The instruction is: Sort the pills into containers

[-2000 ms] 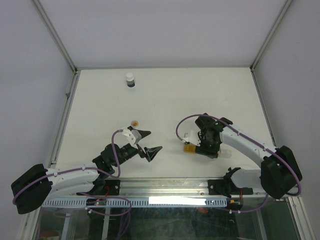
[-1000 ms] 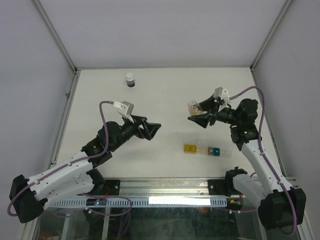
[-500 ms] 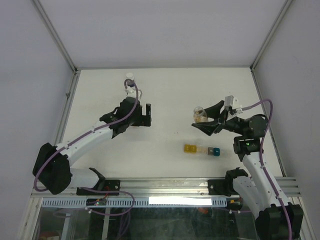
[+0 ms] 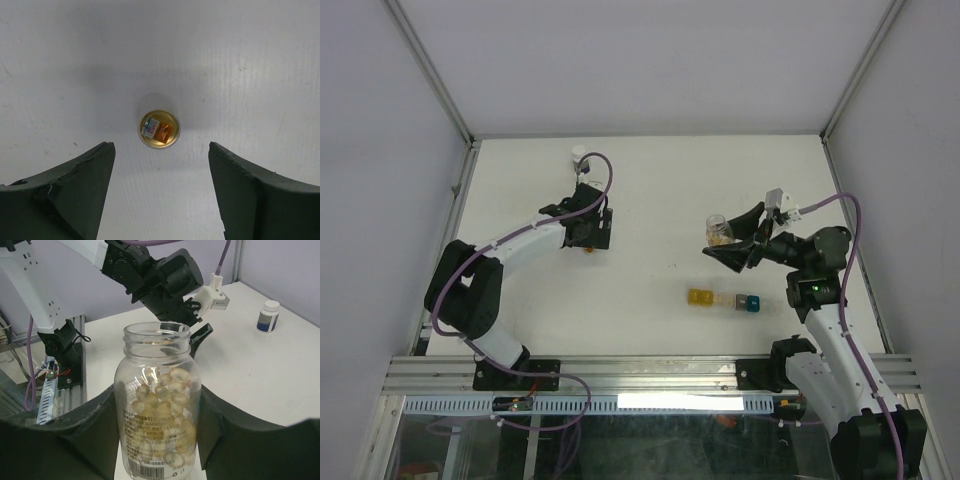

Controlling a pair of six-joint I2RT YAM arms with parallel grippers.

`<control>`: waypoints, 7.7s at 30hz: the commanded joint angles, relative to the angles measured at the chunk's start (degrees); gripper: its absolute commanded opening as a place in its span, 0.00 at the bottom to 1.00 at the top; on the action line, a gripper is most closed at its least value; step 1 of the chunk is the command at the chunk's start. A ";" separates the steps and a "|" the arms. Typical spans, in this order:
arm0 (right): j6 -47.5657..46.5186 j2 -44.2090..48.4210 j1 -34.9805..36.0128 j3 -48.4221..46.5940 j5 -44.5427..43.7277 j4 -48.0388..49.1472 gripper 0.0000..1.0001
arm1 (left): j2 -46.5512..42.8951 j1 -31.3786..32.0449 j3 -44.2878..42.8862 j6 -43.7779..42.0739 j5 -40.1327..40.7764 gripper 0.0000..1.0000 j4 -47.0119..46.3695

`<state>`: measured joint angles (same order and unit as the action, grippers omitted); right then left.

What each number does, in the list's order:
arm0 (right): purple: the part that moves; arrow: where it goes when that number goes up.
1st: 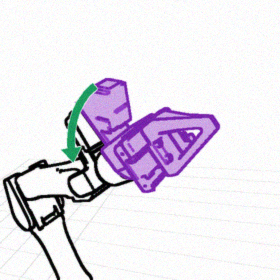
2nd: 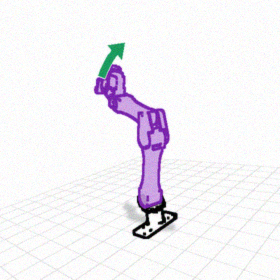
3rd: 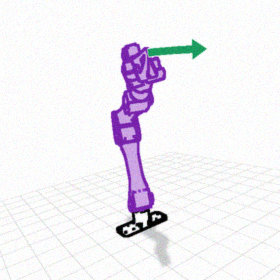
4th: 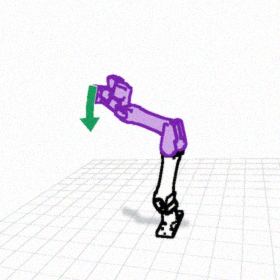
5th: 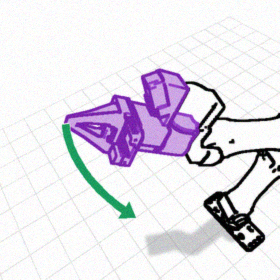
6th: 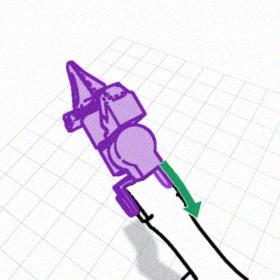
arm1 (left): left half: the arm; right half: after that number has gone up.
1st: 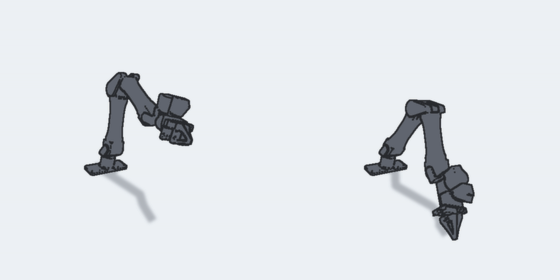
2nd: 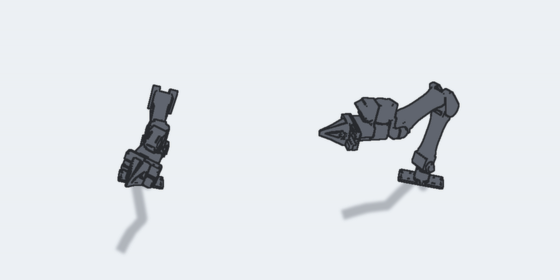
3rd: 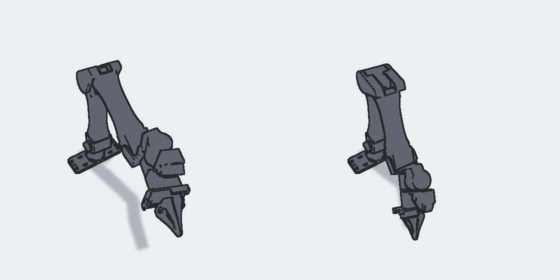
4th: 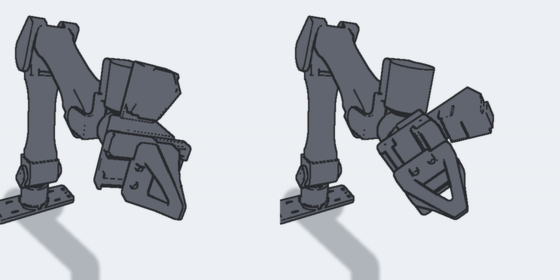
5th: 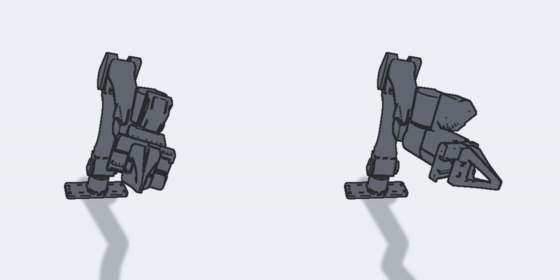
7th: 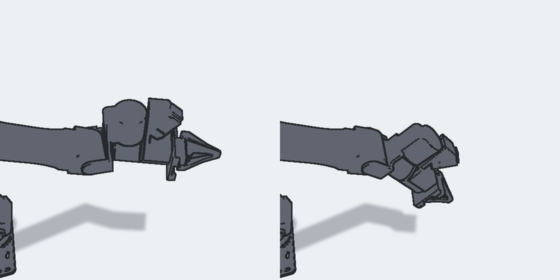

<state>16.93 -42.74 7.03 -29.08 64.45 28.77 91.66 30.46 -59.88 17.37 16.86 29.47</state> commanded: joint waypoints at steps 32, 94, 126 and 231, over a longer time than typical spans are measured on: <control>0.62 0.13 -0.08 -1.81 -0.73 0.23 0.00 | 10.18 -2.43 -5.25 -1.95 -4.73 0.44 0.67; -55.05 -11.58 18.55 -18.90 -14.38 -59.18 0.00 | -16.22 13.66 16.70 20.57 -50.54 0.31 -60.99; -54.29 -14.03 19.84 -19.70 -17.27 -59.82 0.00 | -15.35 17.91 6.64 11.53 -45.69 0.31 -38.55; -52.44 -12.54 15.83 -18.90 -8.24 -59.11 0.00 | -23.46 24.78 8.06 11.37 -25.57 0.82 -35.17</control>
<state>-35.86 -55.83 23.11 -45.98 54.50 -33.01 67.64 54.43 -48.58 27.97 -8.43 -5.41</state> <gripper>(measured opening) 0.549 0.832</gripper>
